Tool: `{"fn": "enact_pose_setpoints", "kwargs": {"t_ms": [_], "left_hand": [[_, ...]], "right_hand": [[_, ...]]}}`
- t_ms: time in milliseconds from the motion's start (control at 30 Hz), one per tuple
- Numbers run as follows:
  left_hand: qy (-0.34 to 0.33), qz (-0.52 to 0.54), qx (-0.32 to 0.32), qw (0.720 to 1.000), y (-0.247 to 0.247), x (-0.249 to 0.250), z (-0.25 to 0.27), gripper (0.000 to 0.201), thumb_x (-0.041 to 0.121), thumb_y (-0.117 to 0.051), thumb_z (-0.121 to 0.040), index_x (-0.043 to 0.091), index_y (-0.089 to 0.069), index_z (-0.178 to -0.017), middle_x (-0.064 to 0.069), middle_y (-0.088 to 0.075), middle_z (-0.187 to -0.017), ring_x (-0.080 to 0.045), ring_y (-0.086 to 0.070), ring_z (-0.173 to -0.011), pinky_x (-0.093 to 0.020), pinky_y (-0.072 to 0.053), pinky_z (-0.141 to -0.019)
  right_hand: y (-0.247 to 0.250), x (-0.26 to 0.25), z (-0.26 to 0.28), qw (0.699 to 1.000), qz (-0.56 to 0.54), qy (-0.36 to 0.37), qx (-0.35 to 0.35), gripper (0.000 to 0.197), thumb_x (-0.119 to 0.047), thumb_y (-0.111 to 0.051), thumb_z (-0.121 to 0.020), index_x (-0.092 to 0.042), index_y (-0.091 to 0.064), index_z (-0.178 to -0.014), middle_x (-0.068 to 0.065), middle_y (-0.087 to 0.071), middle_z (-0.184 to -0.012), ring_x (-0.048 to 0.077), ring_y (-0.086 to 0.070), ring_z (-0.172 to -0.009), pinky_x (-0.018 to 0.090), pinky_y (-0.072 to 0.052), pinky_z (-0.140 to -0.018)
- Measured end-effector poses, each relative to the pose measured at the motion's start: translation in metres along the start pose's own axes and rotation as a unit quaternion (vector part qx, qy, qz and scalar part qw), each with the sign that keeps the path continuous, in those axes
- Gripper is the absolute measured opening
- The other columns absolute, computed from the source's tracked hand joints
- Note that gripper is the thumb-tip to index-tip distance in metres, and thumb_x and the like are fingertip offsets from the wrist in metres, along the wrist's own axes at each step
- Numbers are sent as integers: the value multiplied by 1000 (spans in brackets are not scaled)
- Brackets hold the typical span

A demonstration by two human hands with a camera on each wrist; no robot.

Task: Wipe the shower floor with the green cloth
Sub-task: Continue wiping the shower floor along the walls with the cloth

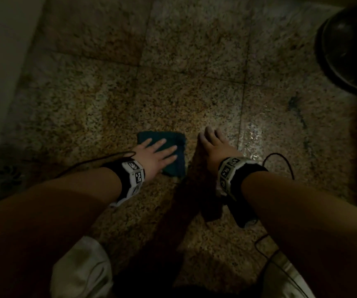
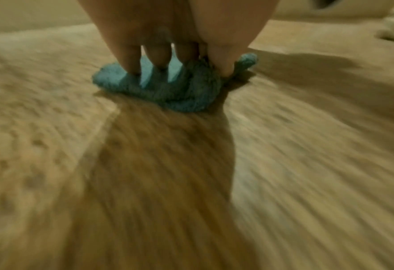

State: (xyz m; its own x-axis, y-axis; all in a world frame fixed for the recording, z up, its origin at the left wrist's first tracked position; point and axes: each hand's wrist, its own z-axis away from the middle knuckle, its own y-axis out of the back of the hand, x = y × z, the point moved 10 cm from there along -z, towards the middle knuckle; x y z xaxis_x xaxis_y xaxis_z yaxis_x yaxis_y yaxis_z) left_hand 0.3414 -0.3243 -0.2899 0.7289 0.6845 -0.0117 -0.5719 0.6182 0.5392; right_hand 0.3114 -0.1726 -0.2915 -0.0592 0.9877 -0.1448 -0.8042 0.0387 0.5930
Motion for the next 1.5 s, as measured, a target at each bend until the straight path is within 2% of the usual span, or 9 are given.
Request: {"fn": "enact_pose_setpoints", "kwargs": {"t_ms": [100,233,300,433,567,733,1000,1400,1500], "left_hand": [[41,40,14,998,21,-18,-8,58,31,-24,-104,28,13,-149,6,23,-155,-26,15,-144,-48,-2,-116],[56,55,53,996,25,-23,-21,55,32,-18,-104,28,14,-149,6,22,-156,-27,16,-144,-50,-1,-116],[46,56,57,996,21,-23,-21,55,30,-18,-104,28,12,-150,5,21,-156,-28,15,-144,-50,0,-115],[19,17,38,999,9,-25,-9,61,19,-26,-103,27,13,-150,5,21,-156,-29,15,-144,-48,1,-116],[-6,-5,57,998,-4,-24,2,60,21,-26,-103,25,12,-150,3,21,-156,-30,15,-144,-48,1,-116],[-34,-17,52,998,-30,-23,18,59,21,-24,-104,23,13,-150,2,23,-156,-31,18,-143,-49,5,-115],[-41,6,75,996,-60,-31,31,54,28,-17,-105,25,14,-149,5,22,-155,-28,19,-143,-45,8,-115],[-12,43,131,990,-19,-63,3,54,28,-20,-104,30,9,-150,9,15,-157,-24,10,-145,-43,0,-116],[3,60,129,990,-3,-75,-6,54,28,-22,-104,30,6,-150,9,13,-158,-25,8,-145,-44,-3,-116]], "right_hand": [[3,-2,1,1000,-8,-6,-28,83,2,-42,-92,-32,6,-151,-11,25,-154,19,16,-145,47,-20,-115],[0,-2,-4,1000,-15,-19,-10,80,-1,-42,-93,-32,4,-151,-11,26,-155,20,17,-144,52,-17,-115],[-9,-4,-3,999,-25,-29,-5,83,-3,-44,-92,-31,6,-151,-11,27,-154,21,20,-144,53,-16,-116],[-4,-11,-3,997,-51,-59,7,79,-4,-43,-93,-26,5,-152,-7,23,-156,23,17,-145,43,-15,-118],[14,-23,-2,997,3,-81,9,70,-10,-42,-96,-16,-1,-152,3,12,-159,25,9,-146,44,-15,-117],[32,-38,-5,995,-12,-98,30,73,-8,-41,-97,-23,4,-152,-1,13,-159,22,9,-146,44,-16,-116],[3,-70,-11,998,-17,-65,5,70,-11,-40,-98,-26,2,-152,-3,17,-158,25,10,-146,44,-15,-117],[-4,-77,-8,996,19,-72,-38,81,-5,-47,-93,-26,6,-152,-4,22,-157,24,11,-146,46,-21,-116],[-4,-77,-12,997,13,-76,-31,77,-7,-45,-94,-25,1,-152,-3,18,-158,25,8,-146,53,-24,-113]]}}
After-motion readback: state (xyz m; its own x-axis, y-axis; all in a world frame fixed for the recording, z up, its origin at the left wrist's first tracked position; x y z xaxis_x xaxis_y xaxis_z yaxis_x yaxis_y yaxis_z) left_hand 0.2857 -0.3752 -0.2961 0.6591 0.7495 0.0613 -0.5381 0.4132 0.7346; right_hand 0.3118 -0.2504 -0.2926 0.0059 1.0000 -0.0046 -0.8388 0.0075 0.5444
